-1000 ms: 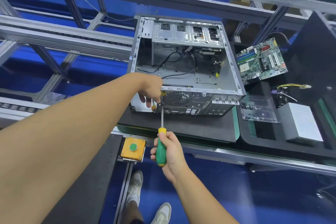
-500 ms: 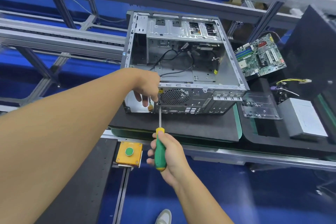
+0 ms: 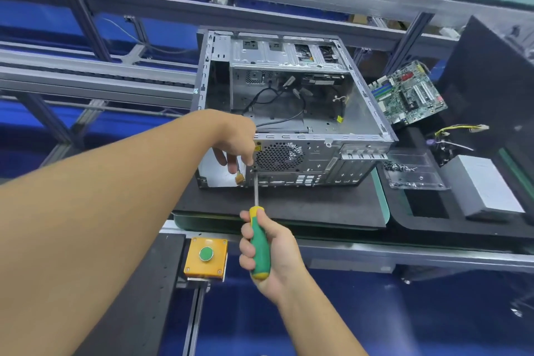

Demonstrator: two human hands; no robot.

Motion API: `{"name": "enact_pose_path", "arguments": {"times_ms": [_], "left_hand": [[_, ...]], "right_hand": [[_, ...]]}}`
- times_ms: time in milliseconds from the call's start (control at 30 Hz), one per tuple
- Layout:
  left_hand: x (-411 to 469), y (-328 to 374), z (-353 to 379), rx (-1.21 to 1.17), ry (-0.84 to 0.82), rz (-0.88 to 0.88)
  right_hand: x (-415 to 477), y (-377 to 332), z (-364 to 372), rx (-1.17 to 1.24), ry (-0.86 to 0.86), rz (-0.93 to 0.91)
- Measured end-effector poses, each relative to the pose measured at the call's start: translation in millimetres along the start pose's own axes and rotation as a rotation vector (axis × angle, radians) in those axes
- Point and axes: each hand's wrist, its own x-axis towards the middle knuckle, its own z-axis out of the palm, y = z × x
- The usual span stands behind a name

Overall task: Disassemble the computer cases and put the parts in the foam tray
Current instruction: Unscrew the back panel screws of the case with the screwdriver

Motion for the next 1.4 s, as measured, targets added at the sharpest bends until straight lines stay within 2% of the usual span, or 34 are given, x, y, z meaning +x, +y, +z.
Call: {"name": "enact_pose_path", "arguments": {"times_ms": [167,300,433,533,667,733,767,900,967,1067,1167,1300,1400], "left_hand": [[-1.7,2.2,0.3,0.007,-0.001,-0.005],[-6.1,3.4,1.2,0.007,0.024,-0.012],[-8.4,5.2,1.1,0.0,0.03,-0.017],[-8.8,5.2,0.6,0.013,0.021,-0.014],[-6.0,3.4,0.9,-0.002,0.025,-0.018],[-4.1,2.7,1.3,0.003,0.016,-0.019],[-3.6,2.3,1.6,0.01,0.014,-0.019],[-3.8,1.6,2.0,0.022,0.02,-0.021],[-4.0,1.9,2.1,0.014,0.02,-0.022],[-4.0,2.3,0.8,0.024,0.006,-0.026],[-4.4,2.6,-1.1,0.027,-0.008,-0.031],[-4.6,3.8,-0.5,0.024,-0.015,-0.039],[-4.3,3.5,-0.4,0.023,-0.024,-0.038]], "right_hand": [[5.6,-7.7,-5.8,0.076,-0.149,0.054],[4.0,-12.1,-7.4,0.073,-0.207,0.089],[2.5,-9.6,-11.9,-0.035,-0.19,0.017],[3.3,-2.0,-7.4,-0.258,-0.023,-0.104],[5.6,-1.7,-7.3,-0.888,0.323,-0.339],[4.7,-5.9,-8.2,-1.088,0.371,-0.361],[3.2,-7.8,-6.3,-1.038,0.34,-0.314],[-2.5,-27.6,-1.4,-0.445,0.04,0.07],[-5.4,-37.6,-6.2,-0.334,-0.075,0.196],[-7.2,-38.1,-16.7,-0.326,-0.14,0.183],[-8.4,-32.6,-25.7,-0.357,-0.124,0.042],[-11.4,-24.1,-23.7,-0.738,-0.001,-0.084],[-14.5,-18.5,-15.7,-0.794,-0.026,-0.012]]}}
